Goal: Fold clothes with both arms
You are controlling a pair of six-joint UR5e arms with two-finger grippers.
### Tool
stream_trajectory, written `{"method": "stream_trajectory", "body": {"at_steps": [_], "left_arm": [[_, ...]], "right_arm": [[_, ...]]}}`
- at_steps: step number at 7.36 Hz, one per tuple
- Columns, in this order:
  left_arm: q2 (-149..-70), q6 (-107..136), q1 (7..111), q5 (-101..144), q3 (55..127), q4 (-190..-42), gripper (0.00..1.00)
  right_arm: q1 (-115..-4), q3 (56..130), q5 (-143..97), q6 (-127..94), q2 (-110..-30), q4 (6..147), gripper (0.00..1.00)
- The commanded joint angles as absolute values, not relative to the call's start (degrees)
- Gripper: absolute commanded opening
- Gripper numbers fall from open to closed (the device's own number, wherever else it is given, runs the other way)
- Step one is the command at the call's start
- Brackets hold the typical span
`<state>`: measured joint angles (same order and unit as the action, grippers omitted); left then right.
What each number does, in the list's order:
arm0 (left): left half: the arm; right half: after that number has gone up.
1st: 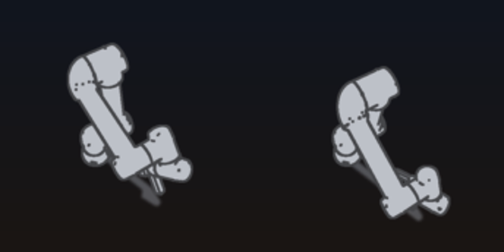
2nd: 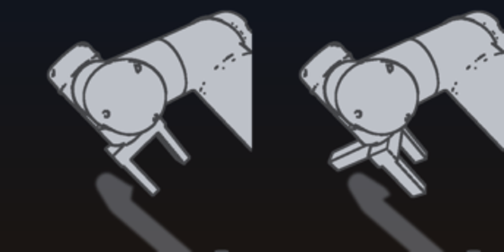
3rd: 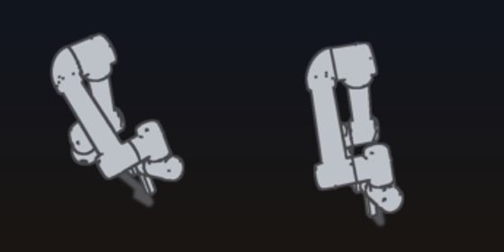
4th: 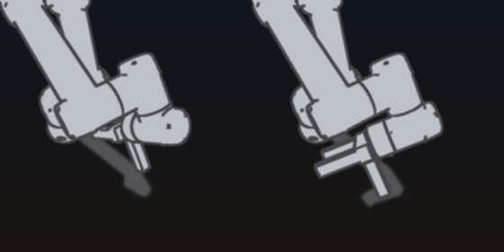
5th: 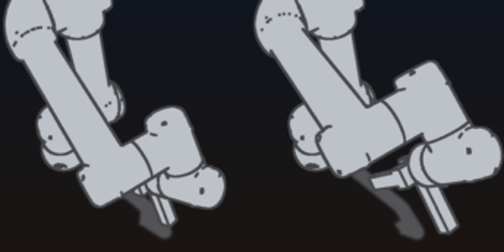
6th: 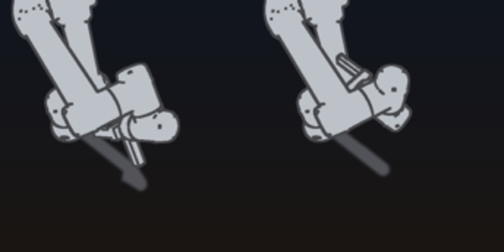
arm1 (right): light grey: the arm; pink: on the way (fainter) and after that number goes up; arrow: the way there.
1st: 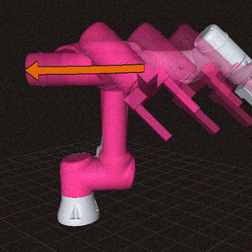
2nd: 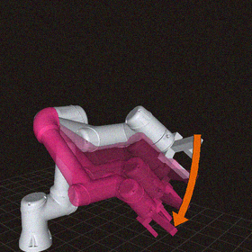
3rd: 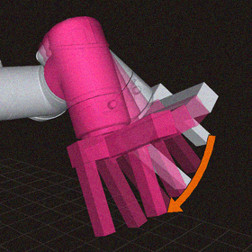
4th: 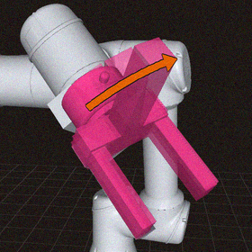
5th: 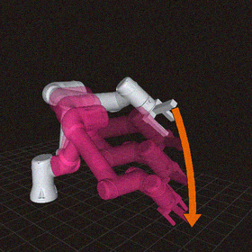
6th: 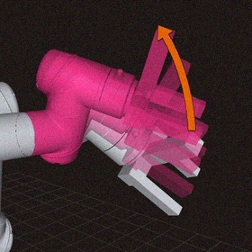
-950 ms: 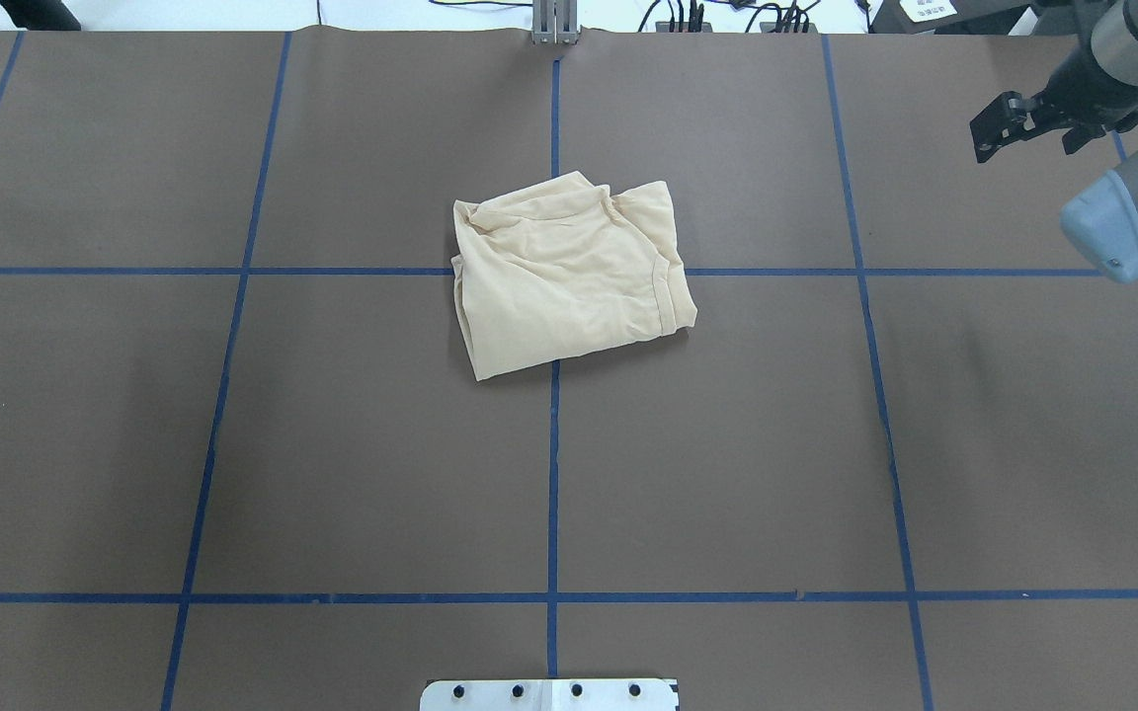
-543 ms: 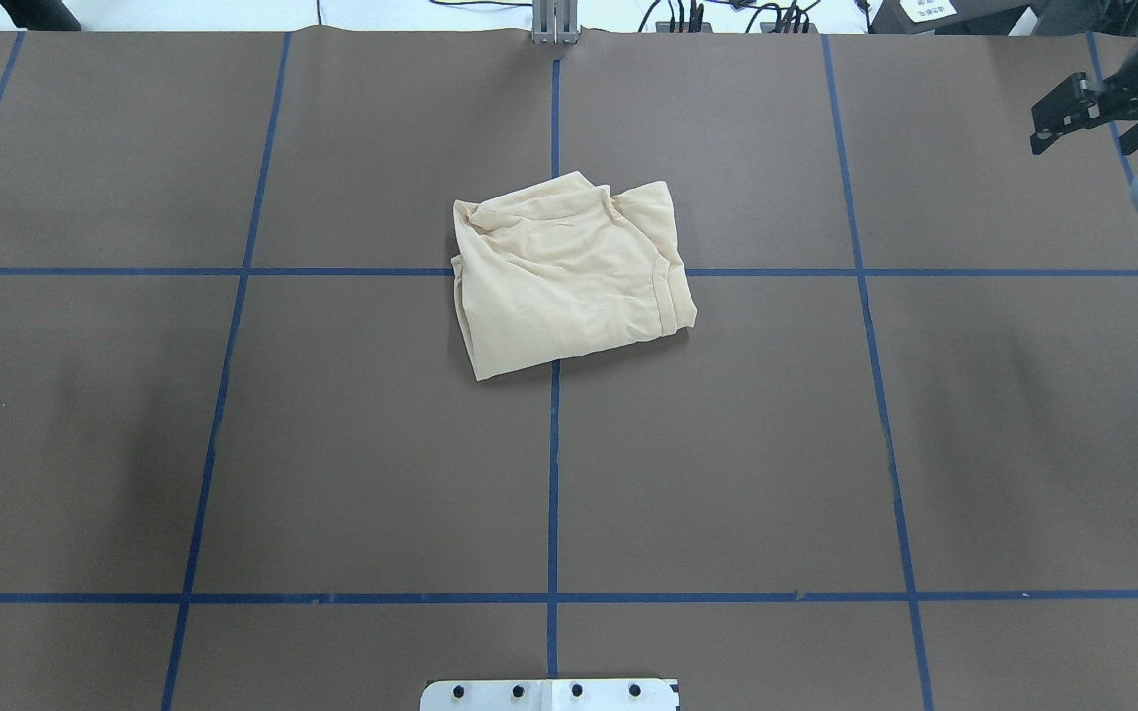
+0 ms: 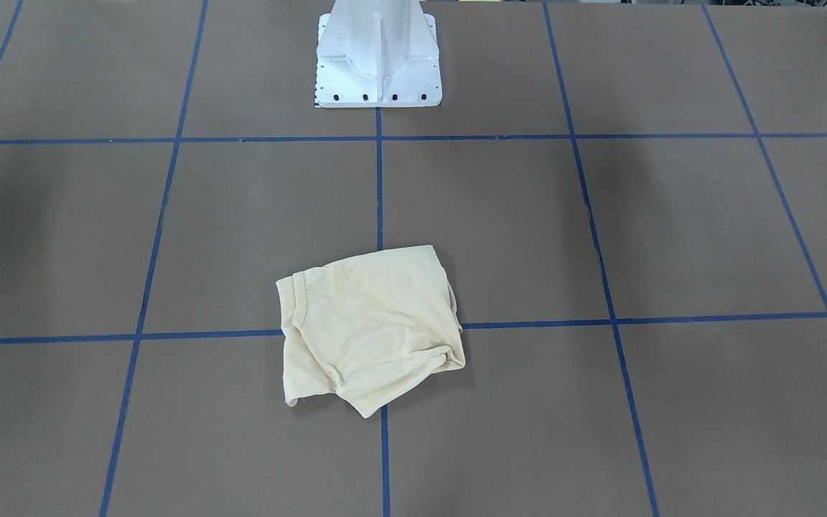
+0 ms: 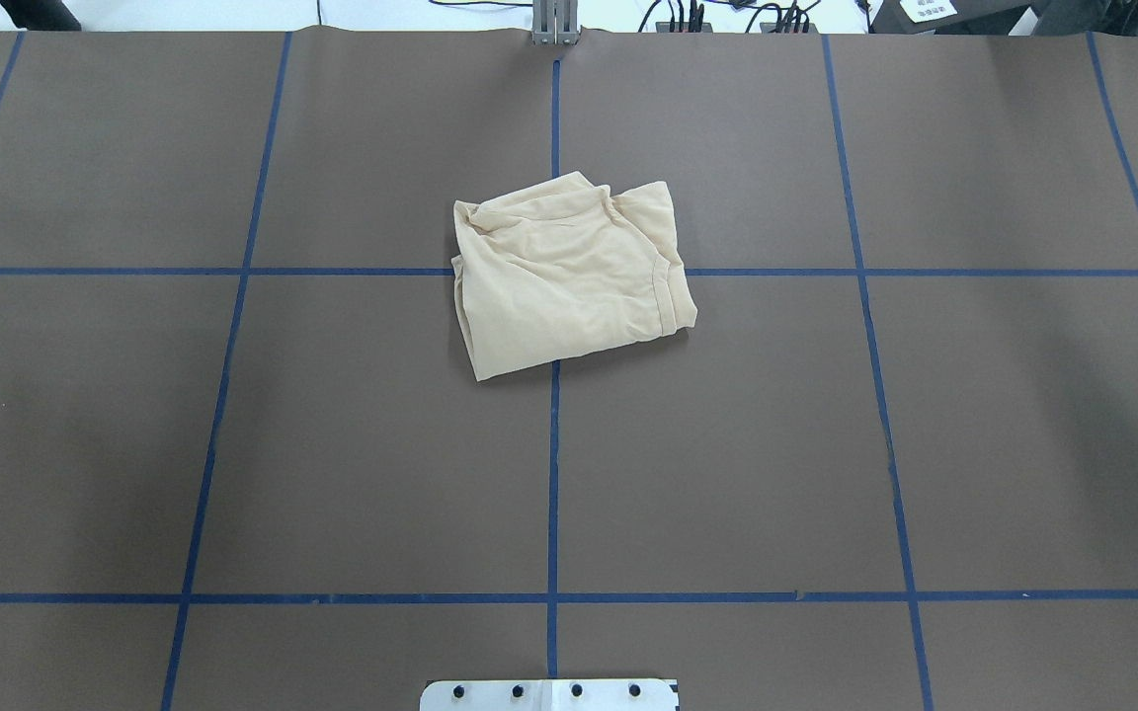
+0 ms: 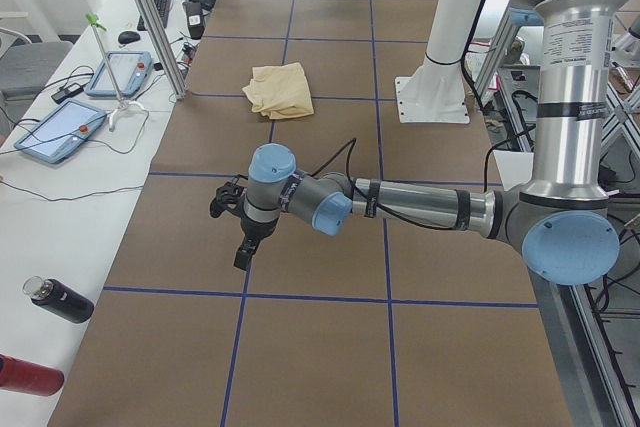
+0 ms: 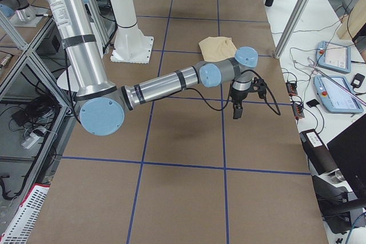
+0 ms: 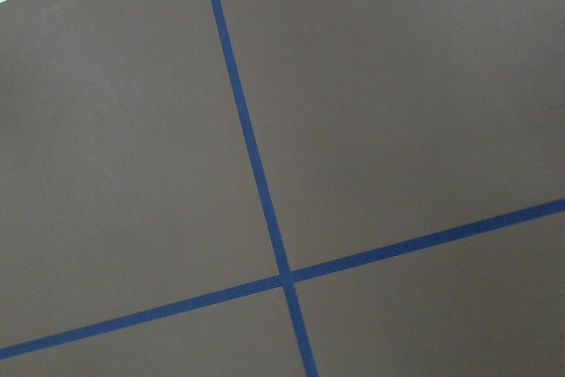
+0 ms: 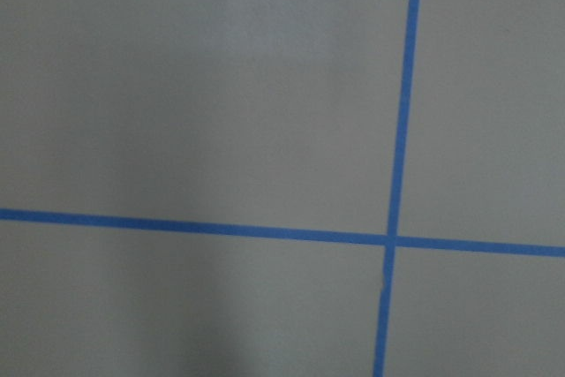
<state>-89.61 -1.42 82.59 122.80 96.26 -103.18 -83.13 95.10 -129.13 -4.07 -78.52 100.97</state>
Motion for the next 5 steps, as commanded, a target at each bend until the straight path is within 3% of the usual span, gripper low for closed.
{"method": "stream_trajectory", "body": {"at_steps": [1,3,5], "left_arm": [[-90.0,-11.6,88.5,124.3,96.0,-93.3,1.00],[-89.0,-13.7,90.8,136.3,91.1,-92.5,1.00],[-89.4,-13.4,90.8,135.9,91.0,-92.6,1.00]], "right_arm": [[-88.5,98.4,-130.8,7.6,-81.7,112.1,1.00],[-91.0,98.2,-138.7,10.0,-88.6,110.9,1.00],[-91.3,98.5,-138.5,9.8,-92.1,108.0,1.00]]}}
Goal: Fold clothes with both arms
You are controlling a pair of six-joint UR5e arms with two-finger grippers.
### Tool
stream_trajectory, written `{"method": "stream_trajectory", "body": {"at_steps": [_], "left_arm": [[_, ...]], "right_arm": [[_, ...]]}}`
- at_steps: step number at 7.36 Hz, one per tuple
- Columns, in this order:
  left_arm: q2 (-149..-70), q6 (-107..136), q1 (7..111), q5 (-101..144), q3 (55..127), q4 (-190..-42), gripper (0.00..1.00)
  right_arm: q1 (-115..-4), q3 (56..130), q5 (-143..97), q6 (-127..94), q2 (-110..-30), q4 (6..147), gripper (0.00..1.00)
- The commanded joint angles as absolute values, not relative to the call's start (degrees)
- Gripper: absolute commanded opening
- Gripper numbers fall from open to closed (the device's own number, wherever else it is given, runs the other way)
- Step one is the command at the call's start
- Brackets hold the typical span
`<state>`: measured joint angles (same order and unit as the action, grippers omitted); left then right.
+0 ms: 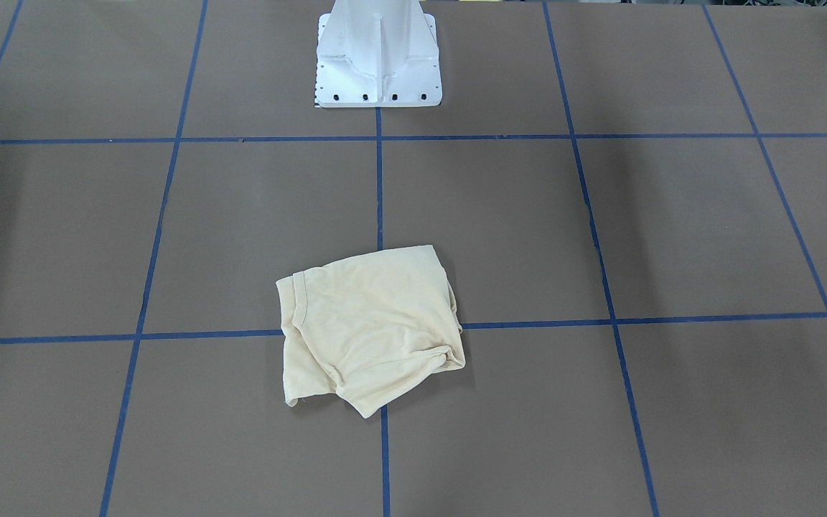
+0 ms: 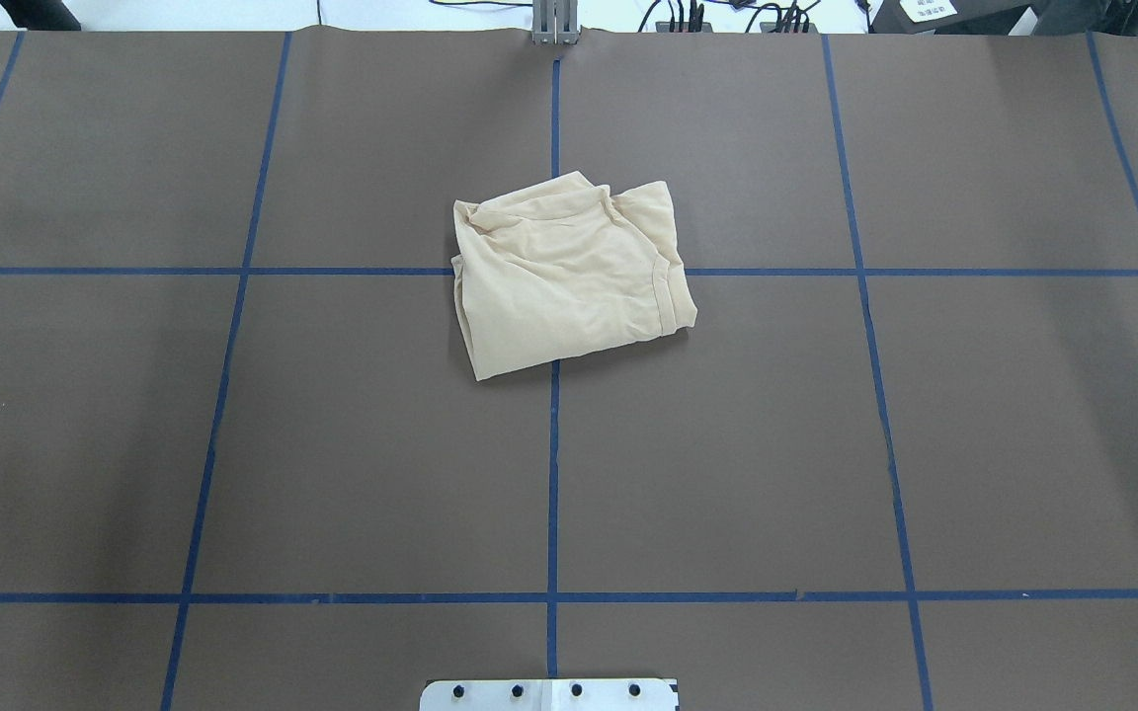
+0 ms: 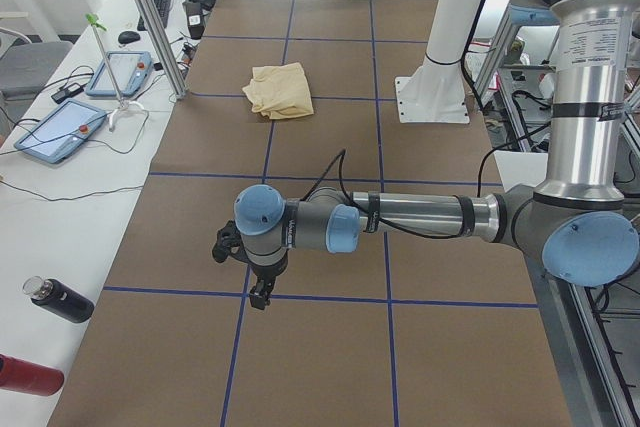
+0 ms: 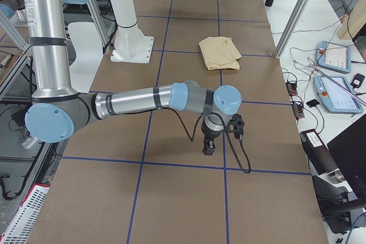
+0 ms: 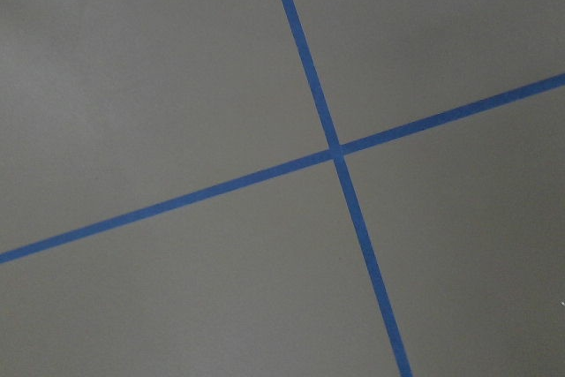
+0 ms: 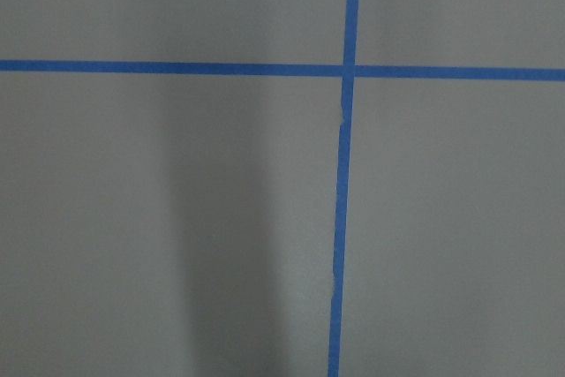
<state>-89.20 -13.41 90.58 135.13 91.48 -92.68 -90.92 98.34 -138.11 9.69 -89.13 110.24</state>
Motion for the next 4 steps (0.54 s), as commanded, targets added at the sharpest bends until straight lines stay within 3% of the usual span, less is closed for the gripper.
{"method": "stream_trajectory", "body": {"at_steps": [1,4], "left_arm": [[-89.3,-13.2,90.9,136.0,91.1,-92.6,1.00],[-89.0,-13.2,90.9,135.8,91.3,-92.6,1.00]], "right_arm": [[-91.3,98.4,-138.3,9.3,-94.7,102.4,1.00],[-91.4,98.3,-135.5,8.6,-95.2,99.5,1.00]]}}
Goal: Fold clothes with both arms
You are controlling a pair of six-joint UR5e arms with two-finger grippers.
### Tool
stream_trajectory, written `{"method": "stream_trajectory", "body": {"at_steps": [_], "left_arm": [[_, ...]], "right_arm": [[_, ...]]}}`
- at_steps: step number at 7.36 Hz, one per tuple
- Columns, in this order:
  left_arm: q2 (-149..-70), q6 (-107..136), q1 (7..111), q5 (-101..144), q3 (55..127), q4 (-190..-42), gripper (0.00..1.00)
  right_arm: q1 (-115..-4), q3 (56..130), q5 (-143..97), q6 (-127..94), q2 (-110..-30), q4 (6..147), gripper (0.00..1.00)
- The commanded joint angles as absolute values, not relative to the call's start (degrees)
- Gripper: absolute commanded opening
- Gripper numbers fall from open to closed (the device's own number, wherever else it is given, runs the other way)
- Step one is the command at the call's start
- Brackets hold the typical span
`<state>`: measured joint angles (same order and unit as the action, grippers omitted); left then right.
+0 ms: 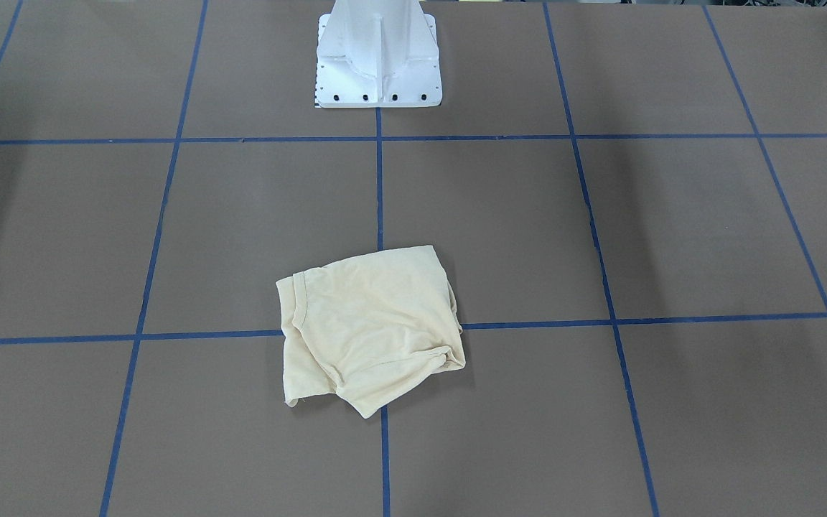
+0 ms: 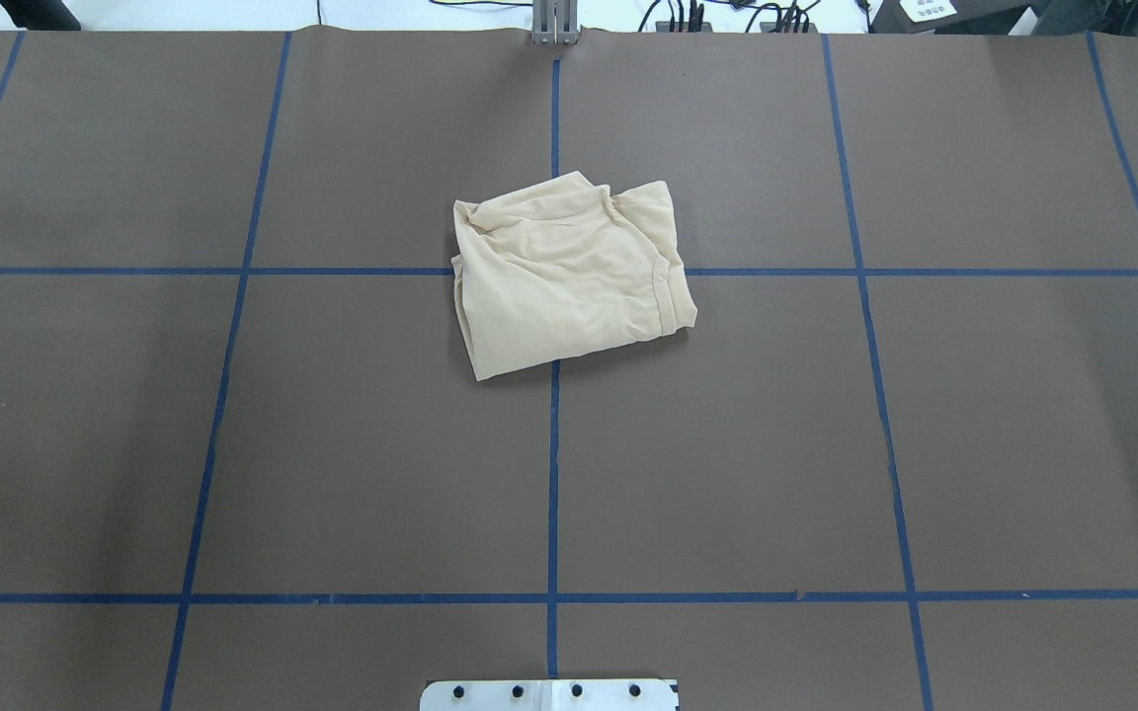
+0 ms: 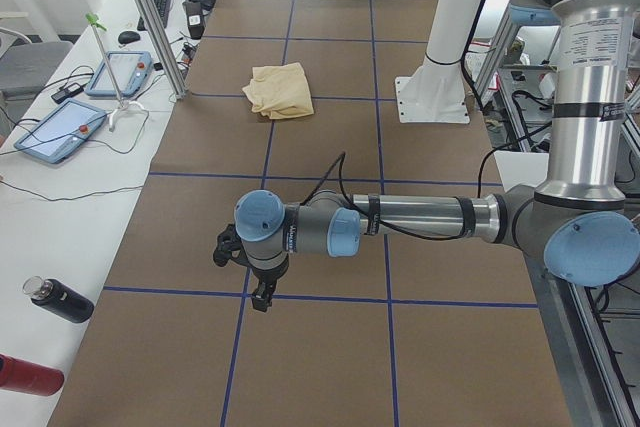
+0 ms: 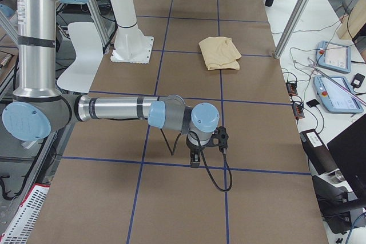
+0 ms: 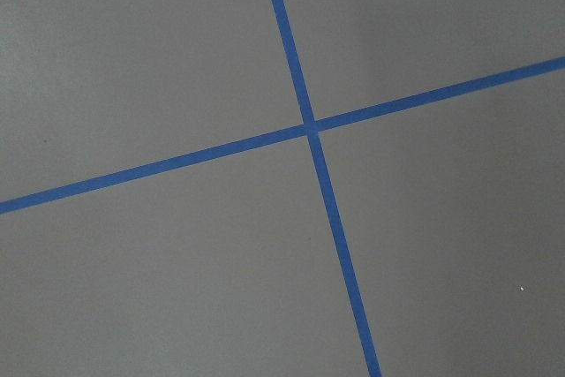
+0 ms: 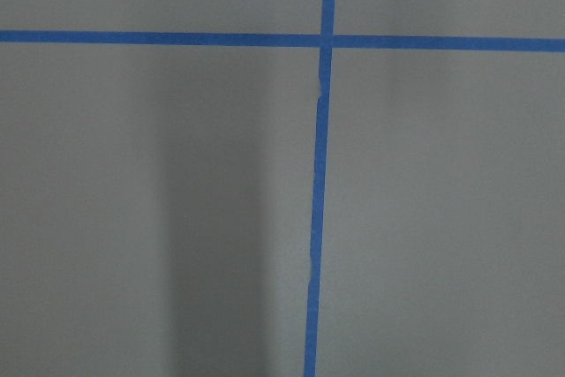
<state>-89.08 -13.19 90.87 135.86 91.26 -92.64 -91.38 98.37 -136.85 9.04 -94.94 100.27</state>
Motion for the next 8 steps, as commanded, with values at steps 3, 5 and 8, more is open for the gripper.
{"method": "stream_trajectory", "body": {"at_steps": [3,5,8], "left_arm": [[-89.3,-13.4,90.8,133.3,91.3,-92.8,1.00],[-89.0,-13.3,90.8,133.3,91.1,-92.9,1.00],[-89.8,1.0,90.6,133.4,90.9,-93.1,1.00]], "right_arm": [[-91.2,98.6,-131.7,7.9,-94.7,99.4,1.00],[-91.1,98.4,-131.8,7.6,-94.5,99.5,1.00],[-91.1,98.4,-132.0,7.6,-94.5,99.5,1.00]]}}
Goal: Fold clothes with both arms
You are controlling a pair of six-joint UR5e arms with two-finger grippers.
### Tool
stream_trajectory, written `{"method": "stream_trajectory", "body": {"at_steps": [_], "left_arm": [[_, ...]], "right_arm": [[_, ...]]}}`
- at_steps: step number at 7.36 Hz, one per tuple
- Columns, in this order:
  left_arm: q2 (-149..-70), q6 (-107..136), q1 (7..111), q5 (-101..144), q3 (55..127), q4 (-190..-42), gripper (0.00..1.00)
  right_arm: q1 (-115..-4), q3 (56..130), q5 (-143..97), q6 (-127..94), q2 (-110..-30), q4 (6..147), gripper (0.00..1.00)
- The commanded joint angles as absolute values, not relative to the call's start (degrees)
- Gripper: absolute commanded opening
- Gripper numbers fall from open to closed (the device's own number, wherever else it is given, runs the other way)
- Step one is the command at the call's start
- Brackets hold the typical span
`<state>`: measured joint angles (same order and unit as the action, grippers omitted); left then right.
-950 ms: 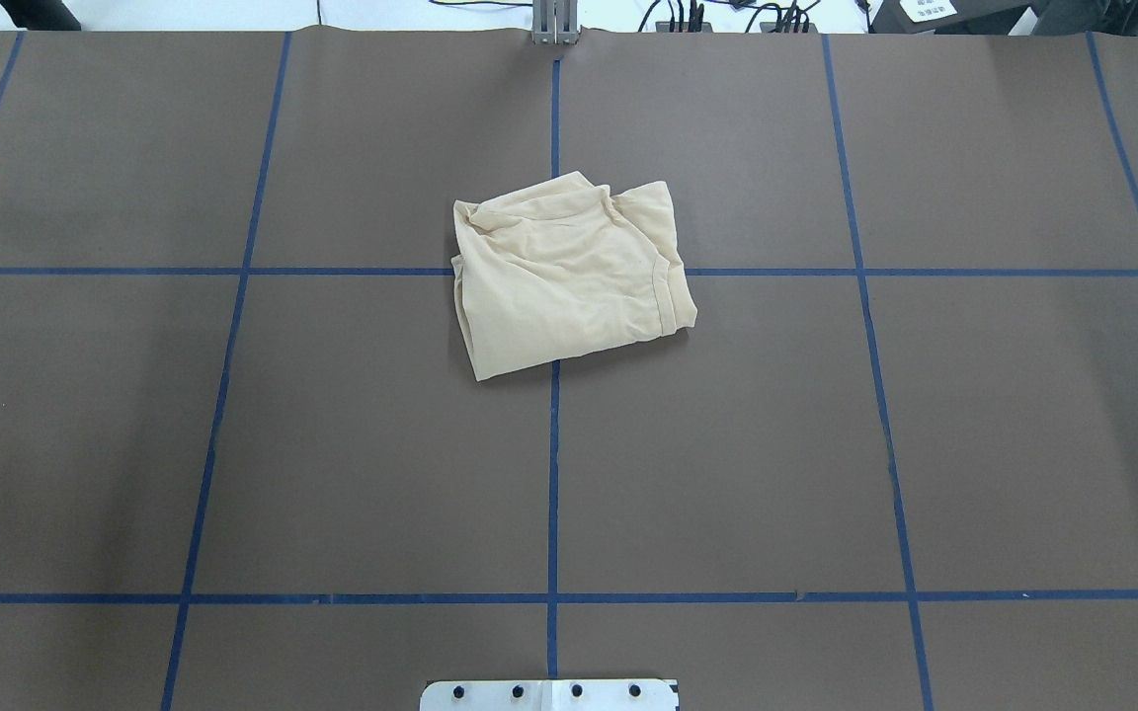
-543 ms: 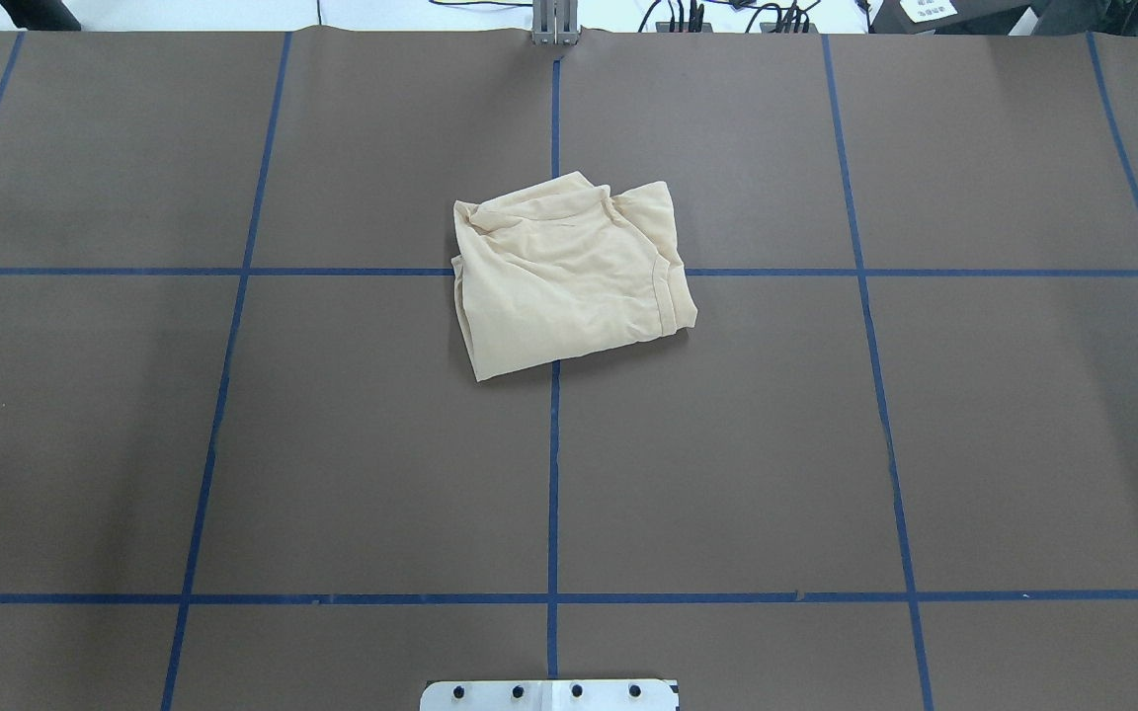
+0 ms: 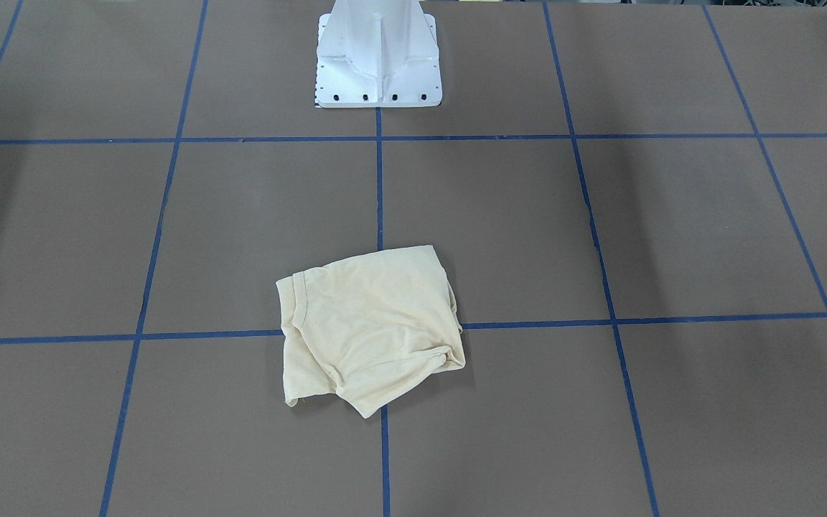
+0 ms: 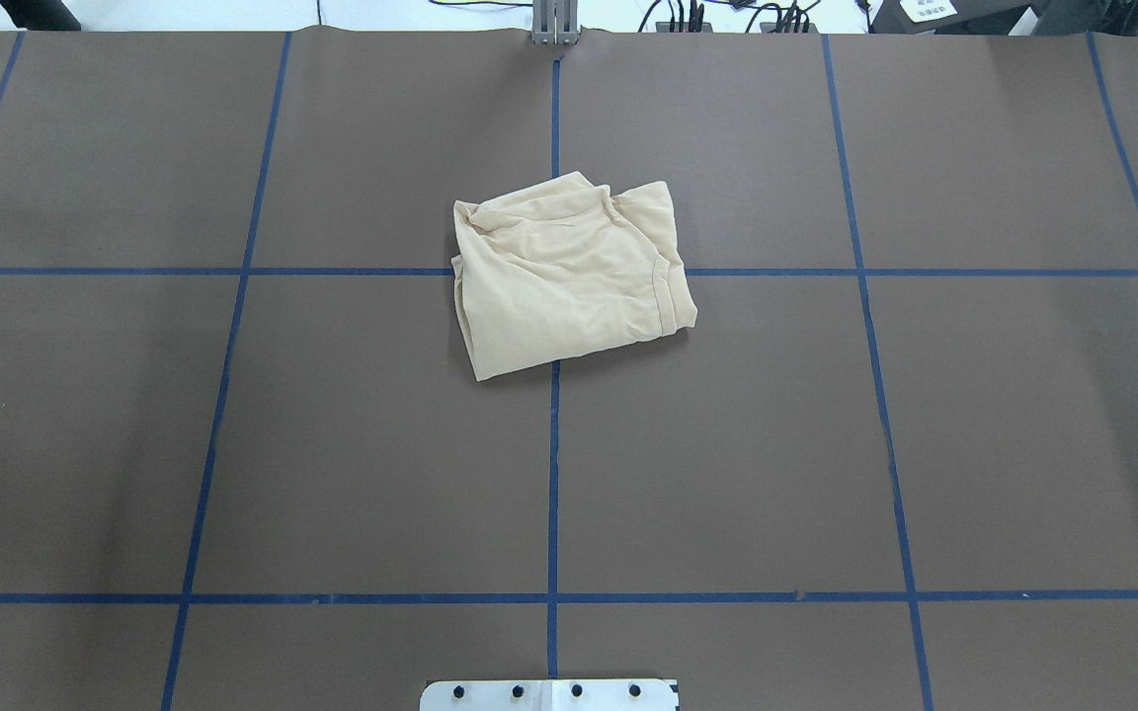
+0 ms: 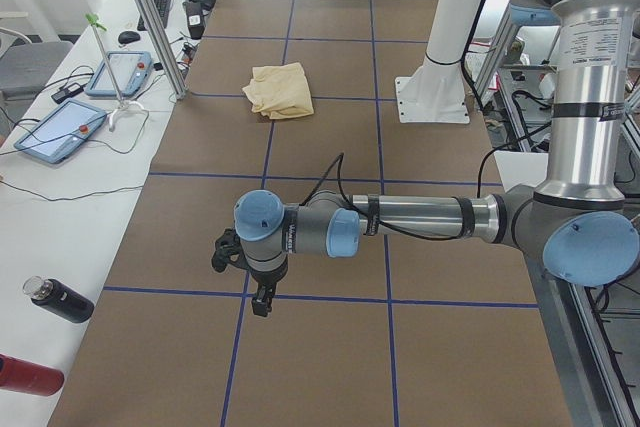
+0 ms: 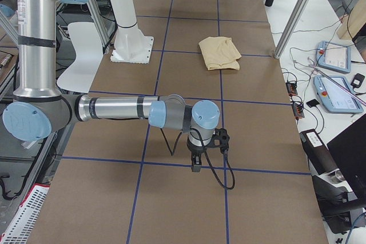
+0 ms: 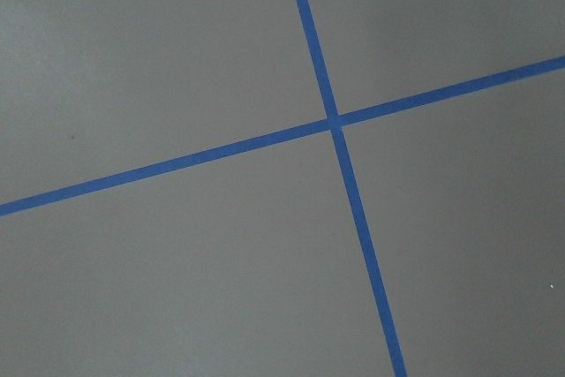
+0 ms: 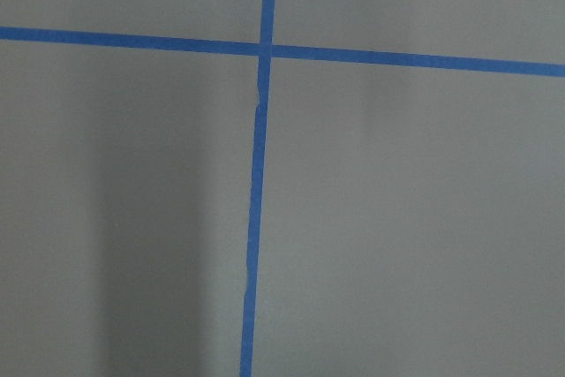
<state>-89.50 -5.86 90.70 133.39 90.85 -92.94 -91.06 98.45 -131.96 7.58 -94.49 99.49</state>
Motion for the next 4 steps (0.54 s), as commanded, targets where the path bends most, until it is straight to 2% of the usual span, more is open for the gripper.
{"method": "stream_trajectory", "body": {"at_steps": [1,4], "left_arm": [[-89.7,1.0,90.6,133.5,90.7,-93.6,1.00],[-89.6,1.0,90.7,133.5,90.6,-94.1,1.00]], "right_arm": [[-91.1,98.4,-132.1,7.4,-94.5,99.5,1.00],[-90.9,98.3,-132.0,7.3,-94.4,99.5,1.00]]}}
